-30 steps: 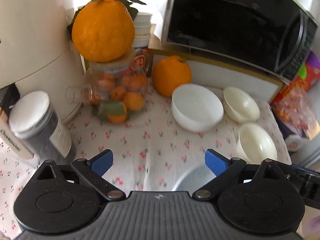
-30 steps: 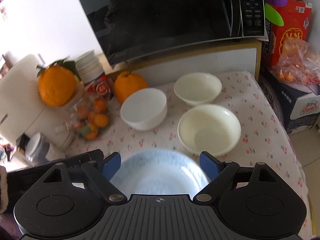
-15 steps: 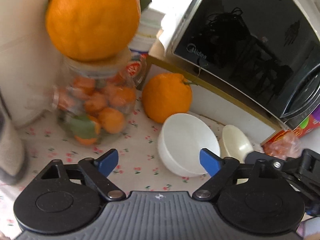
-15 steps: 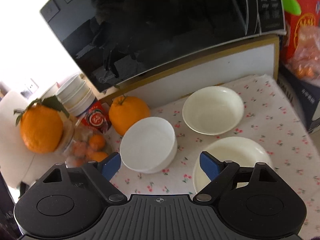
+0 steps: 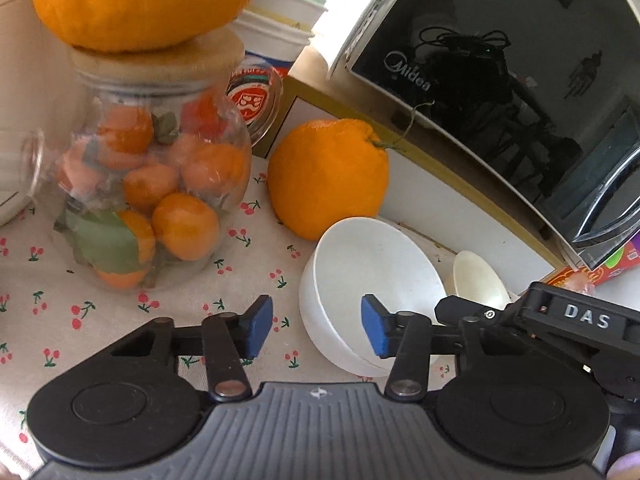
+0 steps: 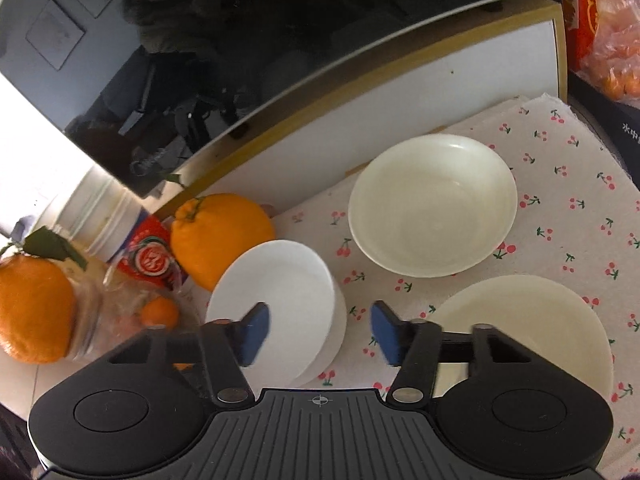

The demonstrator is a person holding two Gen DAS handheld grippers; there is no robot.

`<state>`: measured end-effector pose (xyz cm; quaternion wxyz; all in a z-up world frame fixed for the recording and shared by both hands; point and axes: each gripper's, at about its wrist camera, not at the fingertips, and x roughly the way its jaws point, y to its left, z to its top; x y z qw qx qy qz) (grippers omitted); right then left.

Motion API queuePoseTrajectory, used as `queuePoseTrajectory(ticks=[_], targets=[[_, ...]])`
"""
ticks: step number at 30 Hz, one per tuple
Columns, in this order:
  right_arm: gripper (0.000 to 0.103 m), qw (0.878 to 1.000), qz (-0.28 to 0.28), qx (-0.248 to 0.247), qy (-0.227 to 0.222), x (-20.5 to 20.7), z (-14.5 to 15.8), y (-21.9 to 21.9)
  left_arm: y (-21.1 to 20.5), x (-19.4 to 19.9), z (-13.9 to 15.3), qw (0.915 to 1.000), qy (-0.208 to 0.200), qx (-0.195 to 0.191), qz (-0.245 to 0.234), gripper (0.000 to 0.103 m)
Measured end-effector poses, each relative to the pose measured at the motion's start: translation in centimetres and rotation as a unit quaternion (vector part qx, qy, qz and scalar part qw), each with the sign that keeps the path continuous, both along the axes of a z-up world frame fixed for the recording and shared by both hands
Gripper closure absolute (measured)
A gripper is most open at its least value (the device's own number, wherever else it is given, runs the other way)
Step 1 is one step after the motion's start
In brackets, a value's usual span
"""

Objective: Organize plates and bowls
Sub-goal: 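Move both grippers to the rim of the white bowl, then close both grippers on the white bowl rim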

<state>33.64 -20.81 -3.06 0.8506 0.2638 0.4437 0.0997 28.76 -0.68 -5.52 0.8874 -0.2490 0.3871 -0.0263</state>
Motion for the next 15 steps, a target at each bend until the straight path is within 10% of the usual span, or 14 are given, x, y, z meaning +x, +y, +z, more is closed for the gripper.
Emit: queuePoseTrajectory(ticks=[7, 15], targets=[[0.086, 1.0, -0.004, -0.001, 0.006, 0.6, -1.6, 0.6, 0.1, 0.2, -0.7, 0.9999, 0.011, -0.007, 0.001, 0.075], [0.091, 1.0, -0.006, -0.003, 0.009, 0.6, -2.1, 0.9, -0.4, 0.0, -0.4, 0.9999, 0.013, 0.007, -0.006, 0.086]])
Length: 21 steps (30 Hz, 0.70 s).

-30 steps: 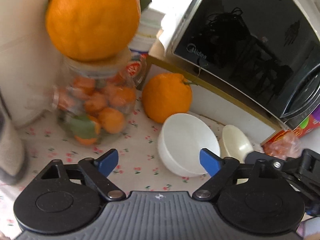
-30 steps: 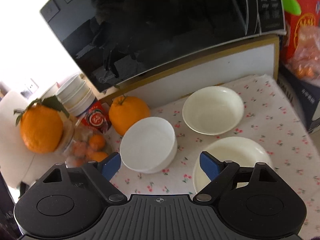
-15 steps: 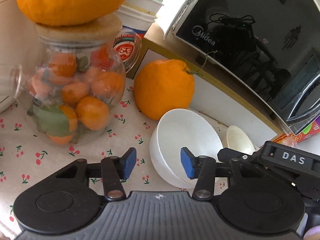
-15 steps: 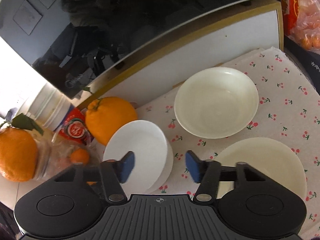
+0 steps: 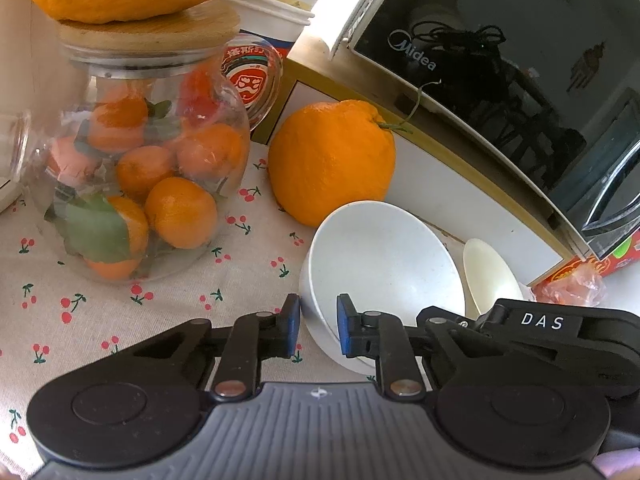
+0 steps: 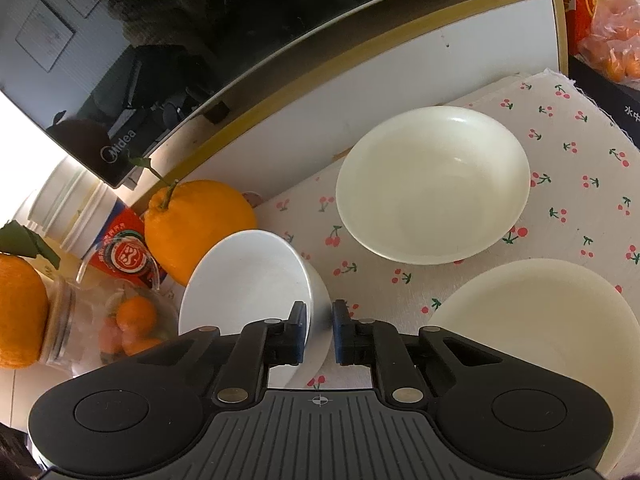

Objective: Organize plates and bowls
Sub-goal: 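Close both grippers on the white bowl rim, then lift the white bowl and lower it onto the cloth beside the plate stack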

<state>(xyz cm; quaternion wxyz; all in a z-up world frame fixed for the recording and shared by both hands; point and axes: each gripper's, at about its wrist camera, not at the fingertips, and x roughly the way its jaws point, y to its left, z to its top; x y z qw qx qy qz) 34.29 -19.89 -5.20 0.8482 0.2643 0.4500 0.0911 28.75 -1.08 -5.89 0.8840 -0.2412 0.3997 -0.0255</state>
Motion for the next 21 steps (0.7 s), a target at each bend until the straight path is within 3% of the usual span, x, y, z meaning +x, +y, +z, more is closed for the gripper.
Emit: queuePoseTrajectory(ticks=[21], targets=[[0.09, 1.0, -0.001, -0.013, -0.022, -1.4, 3.3, 0.1, 0.1, -0.7, 2.0, 0.9999, -0.008, 0.01, -0.011, 0.087]])
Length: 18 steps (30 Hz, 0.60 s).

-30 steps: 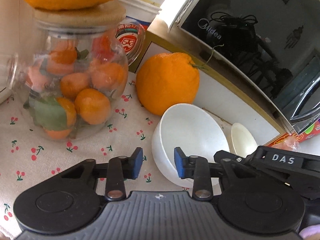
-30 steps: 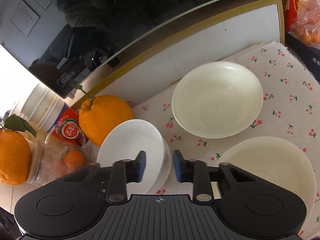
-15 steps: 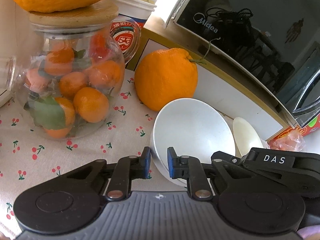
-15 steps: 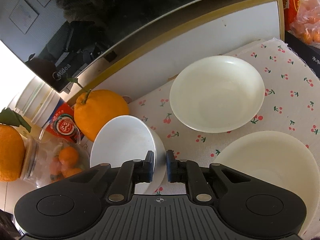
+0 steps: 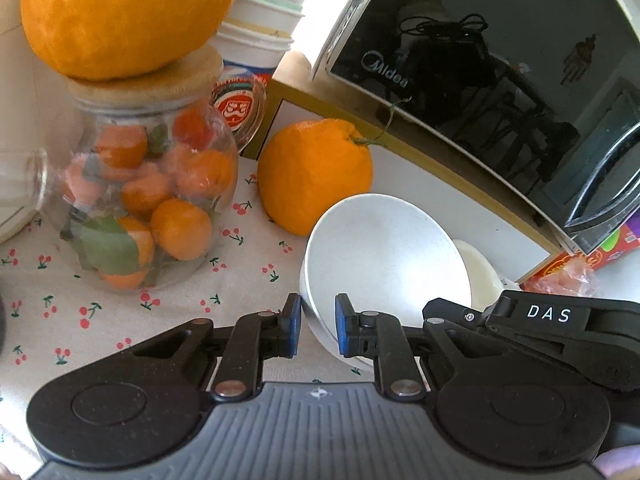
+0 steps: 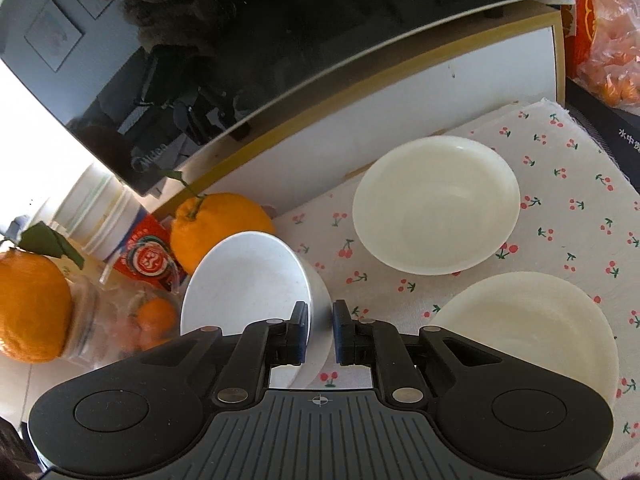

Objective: Organize plates and bowls
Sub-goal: 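Lift the white bowl and lower it onto the cloth beside the plate stack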

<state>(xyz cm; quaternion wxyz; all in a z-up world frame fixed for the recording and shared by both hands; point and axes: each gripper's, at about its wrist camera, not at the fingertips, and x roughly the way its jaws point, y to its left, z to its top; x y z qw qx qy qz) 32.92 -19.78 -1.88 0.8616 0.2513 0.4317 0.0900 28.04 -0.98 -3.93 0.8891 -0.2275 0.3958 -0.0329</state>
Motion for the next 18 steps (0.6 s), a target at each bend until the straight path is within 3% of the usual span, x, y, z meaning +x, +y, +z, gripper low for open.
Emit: queuePoseTrajectory(ticks=[18], targets=[[0.09, 0.999, -0.003, -0.004, -0.039, -7.2, 7.2, -0.9, -0.5, -5.7, 6.7, 0.9981, -0.045, 0.027, -0.033, 0.087]])
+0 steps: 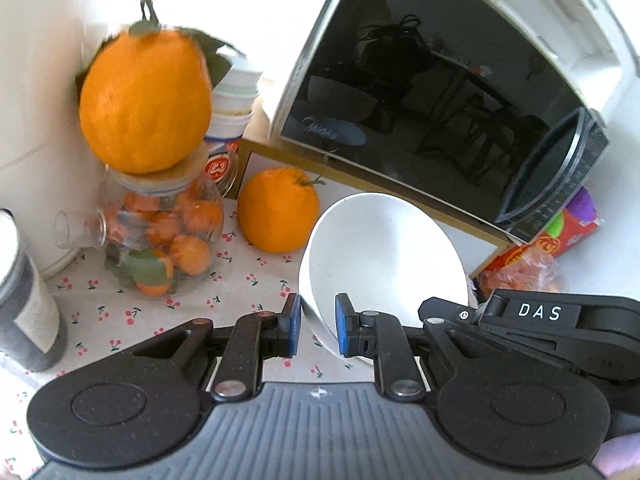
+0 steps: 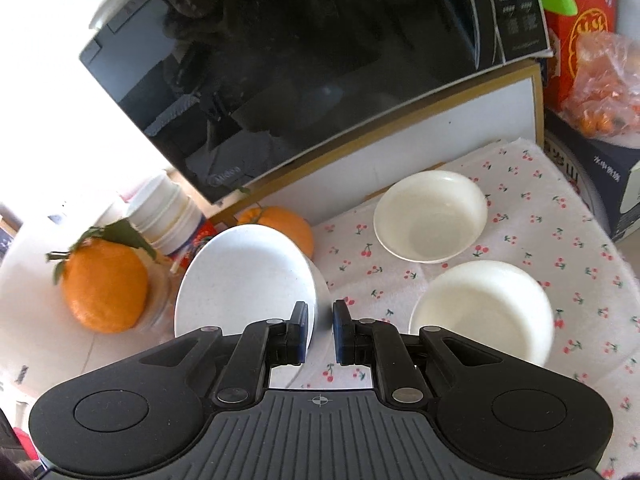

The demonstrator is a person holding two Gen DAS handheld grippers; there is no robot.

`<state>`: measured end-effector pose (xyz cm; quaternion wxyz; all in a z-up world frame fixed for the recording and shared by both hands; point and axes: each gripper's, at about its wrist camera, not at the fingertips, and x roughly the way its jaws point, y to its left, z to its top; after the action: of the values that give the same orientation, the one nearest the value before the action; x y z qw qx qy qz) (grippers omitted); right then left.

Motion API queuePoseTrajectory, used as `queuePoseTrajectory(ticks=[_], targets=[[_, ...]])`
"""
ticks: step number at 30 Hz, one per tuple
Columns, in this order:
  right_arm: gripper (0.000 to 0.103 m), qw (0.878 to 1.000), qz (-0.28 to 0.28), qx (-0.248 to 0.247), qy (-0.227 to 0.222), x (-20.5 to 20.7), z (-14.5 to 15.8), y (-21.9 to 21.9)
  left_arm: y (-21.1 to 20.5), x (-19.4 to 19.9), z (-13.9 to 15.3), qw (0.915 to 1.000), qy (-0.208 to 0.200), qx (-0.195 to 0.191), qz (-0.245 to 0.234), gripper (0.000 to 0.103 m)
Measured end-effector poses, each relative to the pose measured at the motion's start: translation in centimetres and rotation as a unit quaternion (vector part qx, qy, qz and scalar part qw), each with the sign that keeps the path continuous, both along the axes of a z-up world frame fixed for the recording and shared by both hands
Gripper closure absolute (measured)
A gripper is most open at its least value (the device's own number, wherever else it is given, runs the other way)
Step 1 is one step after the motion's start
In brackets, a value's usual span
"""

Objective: Organize plates and bowls
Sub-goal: 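Lift the white bowl and lower it onto the cloth beside the plate stack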

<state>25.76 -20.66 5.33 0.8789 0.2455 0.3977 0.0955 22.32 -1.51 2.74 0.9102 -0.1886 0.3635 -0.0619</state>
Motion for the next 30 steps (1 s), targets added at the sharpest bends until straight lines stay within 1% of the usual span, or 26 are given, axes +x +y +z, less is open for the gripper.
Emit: queuePoseTrajectory(ticks=[9, 14, 17, 22, 26, 27, 30], targets=[[0.09, 1.0, -0.014, 0.012, -0.015, -4.1, 2.5, -2.0, -1.8, -3.4, 2.7, 0.9992, -0.021, 0.026, -0.024, 0.087], [0.089, 0.999, -0.028, 0.016, -0.015, -6.8, 3.4, -3.8, -3.1, -5.3, 3.2, 0.9983, -0.024, 0.029, -0.044, 0.087], [0.089, 0.999, -0.045, 0.022, -0.003, -8.7, 3.6, -5.4, -4.2, -6.7, 3.2, 0.9974, -0.023, 0.028, -0.062, 0.087], [0.089, 0.998, -0.064, 0.012, 0.01, -12.0, 3.0, -8.0, -6.5, -9.0, 1.9, 0.9951, -0.01, 0.024, -0.095, 0.086], [0.089, 0.996, -0.079, 0.029, 0.018, -14.2, 1.9, -10.6, -8.0, -10.0, 0.1, 0.9927, 0.015, 0.013, -0.119, 0.086], [0.088, 0.996, -0.082, 0.031, 0.019, -14.6, 1.6, -11.1, -8.3, -10.1, -0.3, 0.9919, 0.021, 0.009, -0.125, 0.086], [0.087, 0.996, -0.09, 0.017, 0.022, -15.7, 0.6, -12.1, -9.3, -10.8, -1.8, 0.9894, 0.036, 0.0, -0.141, 0.086]])
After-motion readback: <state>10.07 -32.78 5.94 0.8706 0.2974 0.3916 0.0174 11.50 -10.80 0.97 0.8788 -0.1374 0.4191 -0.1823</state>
